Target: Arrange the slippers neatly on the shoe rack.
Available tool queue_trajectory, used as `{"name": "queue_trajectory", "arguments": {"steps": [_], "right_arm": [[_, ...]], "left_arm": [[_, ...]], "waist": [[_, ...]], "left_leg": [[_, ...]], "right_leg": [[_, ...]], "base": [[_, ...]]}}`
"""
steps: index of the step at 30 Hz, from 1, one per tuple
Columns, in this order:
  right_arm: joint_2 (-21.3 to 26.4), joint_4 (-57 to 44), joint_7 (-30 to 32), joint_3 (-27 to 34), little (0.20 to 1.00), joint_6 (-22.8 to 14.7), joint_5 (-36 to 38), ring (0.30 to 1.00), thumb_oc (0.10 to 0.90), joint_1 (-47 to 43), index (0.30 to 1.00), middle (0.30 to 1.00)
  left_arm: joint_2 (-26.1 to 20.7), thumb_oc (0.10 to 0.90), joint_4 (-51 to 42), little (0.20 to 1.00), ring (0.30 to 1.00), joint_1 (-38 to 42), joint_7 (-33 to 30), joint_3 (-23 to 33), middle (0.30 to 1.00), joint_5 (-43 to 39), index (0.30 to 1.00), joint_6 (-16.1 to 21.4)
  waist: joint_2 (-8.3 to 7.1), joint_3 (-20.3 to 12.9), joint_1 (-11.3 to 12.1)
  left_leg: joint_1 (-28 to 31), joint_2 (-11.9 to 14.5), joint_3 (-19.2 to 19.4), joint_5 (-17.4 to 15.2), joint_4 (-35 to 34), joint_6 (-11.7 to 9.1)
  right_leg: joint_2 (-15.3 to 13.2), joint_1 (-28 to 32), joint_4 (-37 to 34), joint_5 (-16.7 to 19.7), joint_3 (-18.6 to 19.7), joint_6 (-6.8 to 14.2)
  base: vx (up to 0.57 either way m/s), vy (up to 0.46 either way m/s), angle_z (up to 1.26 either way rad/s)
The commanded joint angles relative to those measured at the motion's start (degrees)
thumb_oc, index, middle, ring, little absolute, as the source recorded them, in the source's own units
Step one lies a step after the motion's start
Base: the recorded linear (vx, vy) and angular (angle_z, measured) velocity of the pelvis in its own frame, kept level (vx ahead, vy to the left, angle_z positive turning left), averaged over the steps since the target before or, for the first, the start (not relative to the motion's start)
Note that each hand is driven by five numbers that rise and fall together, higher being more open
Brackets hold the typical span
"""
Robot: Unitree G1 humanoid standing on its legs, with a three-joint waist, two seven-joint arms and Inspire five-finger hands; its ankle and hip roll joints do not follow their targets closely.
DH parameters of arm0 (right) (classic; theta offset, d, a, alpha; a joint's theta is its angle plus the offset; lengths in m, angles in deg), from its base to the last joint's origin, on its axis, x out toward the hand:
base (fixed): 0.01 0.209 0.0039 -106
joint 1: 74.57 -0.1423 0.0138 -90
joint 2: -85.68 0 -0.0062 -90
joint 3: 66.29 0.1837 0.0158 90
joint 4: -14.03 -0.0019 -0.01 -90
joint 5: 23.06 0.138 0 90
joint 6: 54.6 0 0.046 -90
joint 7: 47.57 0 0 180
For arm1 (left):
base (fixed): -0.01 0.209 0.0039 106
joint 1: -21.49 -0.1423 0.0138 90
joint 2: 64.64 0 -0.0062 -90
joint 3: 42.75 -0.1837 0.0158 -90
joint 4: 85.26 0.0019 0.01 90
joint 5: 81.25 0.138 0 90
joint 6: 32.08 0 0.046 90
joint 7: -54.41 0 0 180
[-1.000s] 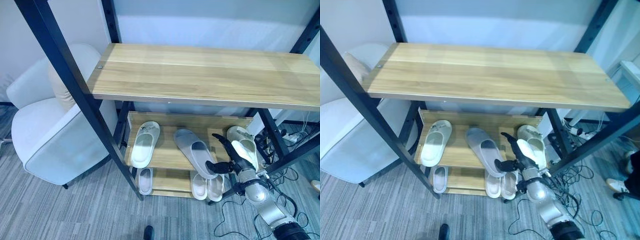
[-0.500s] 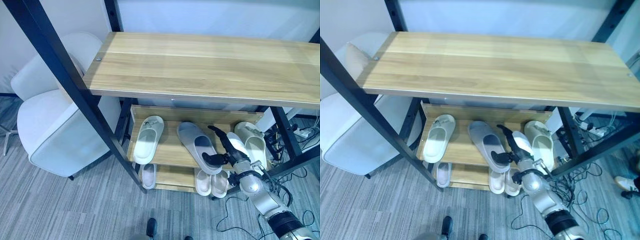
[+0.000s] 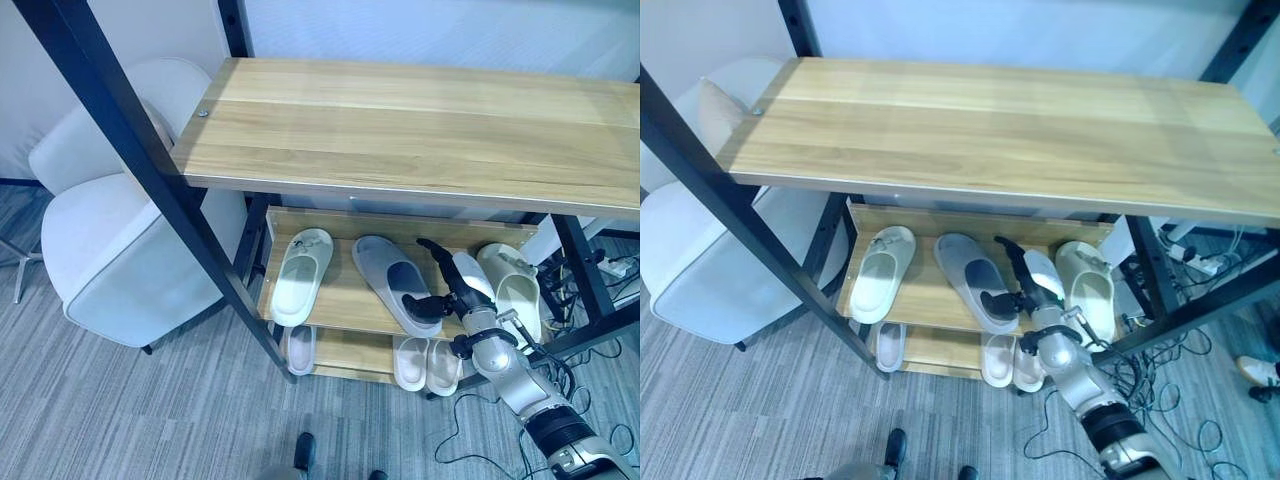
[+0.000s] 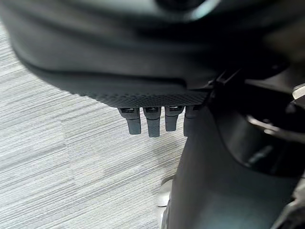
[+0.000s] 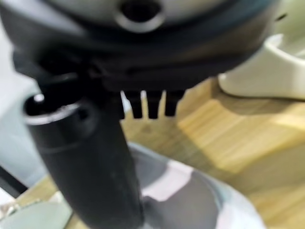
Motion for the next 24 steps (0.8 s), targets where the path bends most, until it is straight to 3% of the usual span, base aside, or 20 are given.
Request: {"name": "queue_trajectory", "arguments": {"steps": [1,24], "right_arm": [[0.3,-5.62,3.11,2.04,0.9,-2.27,-0.92,0.9,0.8,-4.94,0.9,0.9],[-0.13,-6.5,4.21,2.97,0.9,-1.82,-2.0,0.9,0.8,-4.88,0.9,0.9]], "left_arm": [[0.22,0.8,3.17,0.9,0.9,1.32,-1.36,-1.95,0.9,-0.06,0.9,0.69],[0.53,0.8,3.04,0.9,0.9,0.48,-1.35,-1.76,0.9,0.54,0.9,0.58]], "waist": [[-0.14,-3.24,1.65],[-0.29,-3.98,1.68]], "left_leg": [[-0.5,1.05,-3.24,-8.42,3.7,-1.69],[1.57,1.43,-2.91,-8.71,2.23,-1.72]], "right_leg": [[-1.91,-6.04,3.55,0.04,2.06,1.7],[-1.78,-4.55,2.61,-0.13,1.81,1.75]], "base": [[0.0,0.0,0.0],[0.0,0.0,0.0]]}}
